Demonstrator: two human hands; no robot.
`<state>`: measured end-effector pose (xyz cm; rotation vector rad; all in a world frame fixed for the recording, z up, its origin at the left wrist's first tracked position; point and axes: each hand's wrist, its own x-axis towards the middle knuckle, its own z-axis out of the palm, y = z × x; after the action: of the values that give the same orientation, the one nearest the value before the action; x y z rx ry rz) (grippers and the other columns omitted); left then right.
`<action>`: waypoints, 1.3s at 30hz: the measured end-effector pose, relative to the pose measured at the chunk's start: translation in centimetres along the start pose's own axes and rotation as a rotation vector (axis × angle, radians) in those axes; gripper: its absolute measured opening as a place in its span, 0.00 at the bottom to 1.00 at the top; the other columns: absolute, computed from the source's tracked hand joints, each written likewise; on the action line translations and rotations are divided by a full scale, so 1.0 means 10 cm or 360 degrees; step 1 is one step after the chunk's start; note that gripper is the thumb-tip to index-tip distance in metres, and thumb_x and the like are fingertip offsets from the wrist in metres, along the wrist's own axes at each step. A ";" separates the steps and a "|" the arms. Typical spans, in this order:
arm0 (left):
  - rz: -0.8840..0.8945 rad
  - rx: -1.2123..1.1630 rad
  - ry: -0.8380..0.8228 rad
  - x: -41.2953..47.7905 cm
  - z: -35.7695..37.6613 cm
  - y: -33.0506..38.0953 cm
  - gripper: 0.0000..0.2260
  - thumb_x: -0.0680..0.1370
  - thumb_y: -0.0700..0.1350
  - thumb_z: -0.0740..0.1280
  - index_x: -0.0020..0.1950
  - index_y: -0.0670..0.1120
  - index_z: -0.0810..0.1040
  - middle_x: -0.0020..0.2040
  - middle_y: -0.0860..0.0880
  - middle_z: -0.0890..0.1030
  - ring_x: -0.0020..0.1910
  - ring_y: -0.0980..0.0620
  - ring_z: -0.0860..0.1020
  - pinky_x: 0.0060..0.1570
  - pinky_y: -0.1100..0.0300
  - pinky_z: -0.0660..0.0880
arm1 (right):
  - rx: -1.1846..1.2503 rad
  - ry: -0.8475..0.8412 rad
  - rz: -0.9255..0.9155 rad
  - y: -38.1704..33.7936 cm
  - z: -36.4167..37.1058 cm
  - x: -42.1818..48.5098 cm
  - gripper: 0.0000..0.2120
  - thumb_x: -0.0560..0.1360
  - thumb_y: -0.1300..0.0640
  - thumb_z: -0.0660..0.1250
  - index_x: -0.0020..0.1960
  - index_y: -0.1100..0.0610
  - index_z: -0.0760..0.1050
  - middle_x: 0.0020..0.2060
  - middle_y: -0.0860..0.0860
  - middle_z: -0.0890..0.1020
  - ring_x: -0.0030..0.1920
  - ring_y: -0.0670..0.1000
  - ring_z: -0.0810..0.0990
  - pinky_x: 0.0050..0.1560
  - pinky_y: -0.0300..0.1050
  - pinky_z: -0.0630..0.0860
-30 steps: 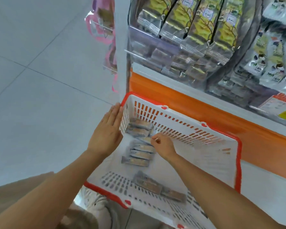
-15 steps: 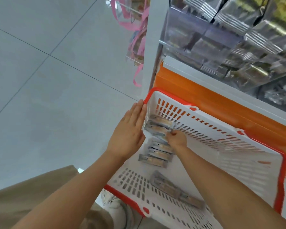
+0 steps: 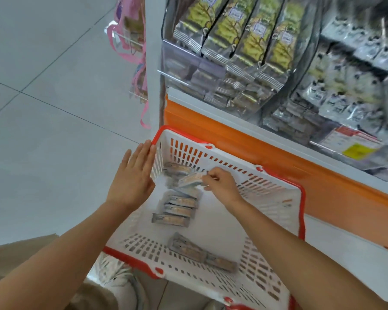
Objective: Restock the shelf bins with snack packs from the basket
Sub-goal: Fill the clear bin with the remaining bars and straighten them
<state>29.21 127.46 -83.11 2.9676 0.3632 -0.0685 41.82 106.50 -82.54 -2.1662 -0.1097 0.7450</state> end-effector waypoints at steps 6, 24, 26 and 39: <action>0.0416 -0.0322 0.0131 -0.05 -0.19 0.38 0.30 0.78 0.56 0.58 0.77 0.42 0.62 0.74 0.41 0.67 0.73 0.40 0.66 0.71 0.41 0.62 | 0.0081 0.0096 -0.0105 -0.34 -0.48 -0.50 0.07 0.77 0.60 0.66 0.41 0.58 0.73 0.44 0.45 0.79 0.45 0.49 0.84 0.33 0.30 0.74; 0.0193 -0.2599 -0.0181 0.07 -1.45 1.65 0.11 0.80 0.39 0.64 0.62 0.40 0.77 0.56 0.38 0.82 0.54 0.45 0.83 0.51 0.57 0.81 | 0.0068 0.0325 -0.0834 -0.56 -1.34 -1.61 0.14 0.73 0.61 0.74 0.55 0.57 0.74 0.46 0.50 0.81 0.46 0.49 0.79 0.47 0.42 0.76; 0.0208 -0.2709 -0.0201 0.11 -1.54 1.72 0.14 0.80 0.39 0.64 0.65 0.38 0.75 0.58 0.39 0.82 0.56 0.44 0.82 0.53 0.54 0.80 | 0.0063 0.0363 -0.0881 -0.64 -1.46 -1.69 0.15 0.73 0.60 0.73 0.58 0.57 0.74 0.47 0.51 0.80 0.47 0.49 0.79 0.48 0.42 0.77; 0.0549 -0.1629 0.0557 0.51 -2.12 2.04 0.17 0.82 0.45 0.62 0.71 0.47 0.71 0.65 0.50 0.74 0.65 0.54 0.71 0.65 0.59 0.66 | -0.0019 0.0998 -0.0969 -1.19 -2.33 -1.77 0.09 0.73 0.61 0.72 0.52 0.53 0.76 0.37 0.49 0.77 0.36 0.47 0.76 0.37 0.41 0.77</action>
<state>39.68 112.41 -59.59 1.9632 -0.0857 0.5158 41.99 92.78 -54.11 -2.1078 -0.4168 -0.2814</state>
